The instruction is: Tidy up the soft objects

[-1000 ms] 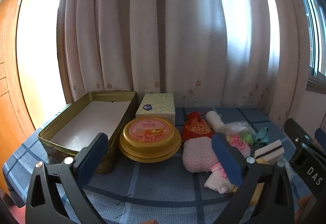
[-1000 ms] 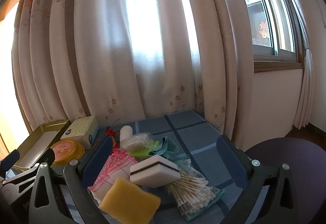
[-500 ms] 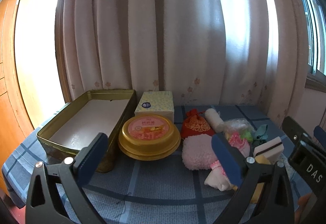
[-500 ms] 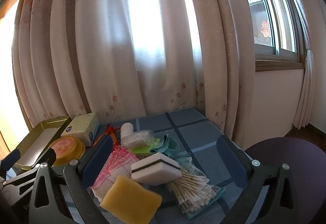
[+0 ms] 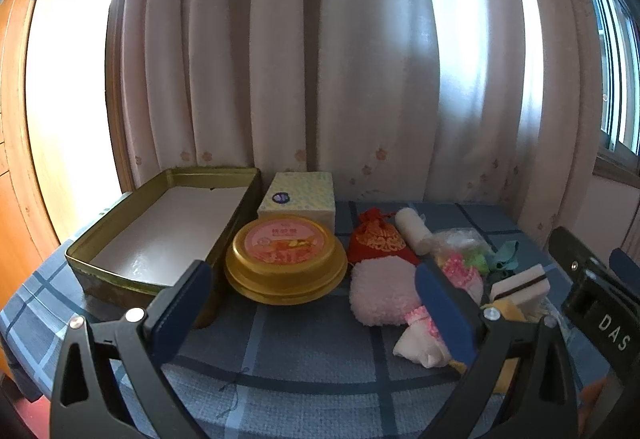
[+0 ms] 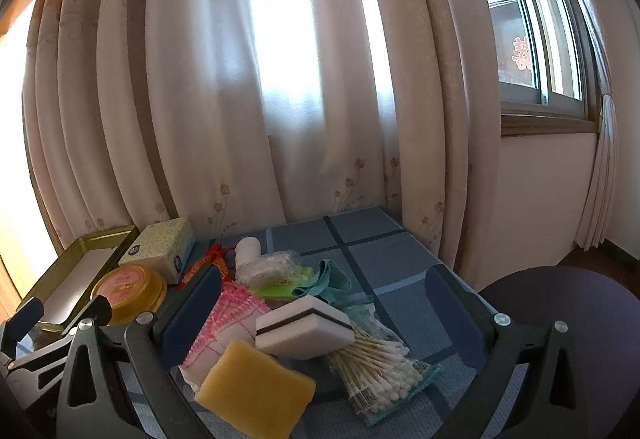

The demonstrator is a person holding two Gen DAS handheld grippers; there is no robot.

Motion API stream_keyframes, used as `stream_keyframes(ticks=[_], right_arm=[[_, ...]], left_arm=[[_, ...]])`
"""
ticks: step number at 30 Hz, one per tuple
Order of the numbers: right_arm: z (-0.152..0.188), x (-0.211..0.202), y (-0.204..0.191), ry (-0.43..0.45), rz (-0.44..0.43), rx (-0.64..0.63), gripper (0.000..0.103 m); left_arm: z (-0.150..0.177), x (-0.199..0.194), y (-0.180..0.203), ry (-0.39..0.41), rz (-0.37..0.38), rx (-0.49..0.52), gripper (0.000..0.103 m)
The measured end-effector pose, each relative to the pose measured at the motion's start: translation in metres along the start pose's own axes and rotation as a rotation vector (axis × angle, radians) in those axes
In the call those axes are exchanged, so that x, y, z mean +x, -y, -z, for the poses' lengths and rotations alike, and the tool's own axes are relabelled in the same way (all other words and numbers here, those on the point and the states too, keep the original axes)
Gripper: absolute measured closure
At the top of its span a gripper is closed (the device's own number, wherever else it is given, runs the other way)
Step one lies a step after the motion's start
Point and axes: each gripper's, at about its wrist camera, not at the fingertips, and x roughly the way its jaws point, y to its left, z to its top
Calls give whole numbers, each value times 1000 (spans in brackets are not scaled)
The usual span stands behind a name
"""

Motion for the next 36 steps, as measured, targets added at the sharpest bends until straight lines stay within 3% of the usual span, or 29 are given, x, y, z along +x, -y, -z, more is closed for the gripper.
stream_keyframes(ticks=[13, 19, 23, 27, 36], right_arm=[[5, 1, 14, -16, 5, -11, 0], [20, -8, 47, -11, 70, -65, 1], [31, -6, 77, -53, 95, -28, 1], [37, -2, 91, -110, 43, -4, 16], [53, 19, 77, -218, -71, -33, 17]], left_arm=[[8, 0, 12, -29, 46, 27, 0], [14, 0, 13, -50, 79, 25, 1], [19, -2, 16, -66, 133, 12, 2], [23, -5, 25, -71, 186, 44, 2], [33, -5, 31, -104, 223, 76, 2]])
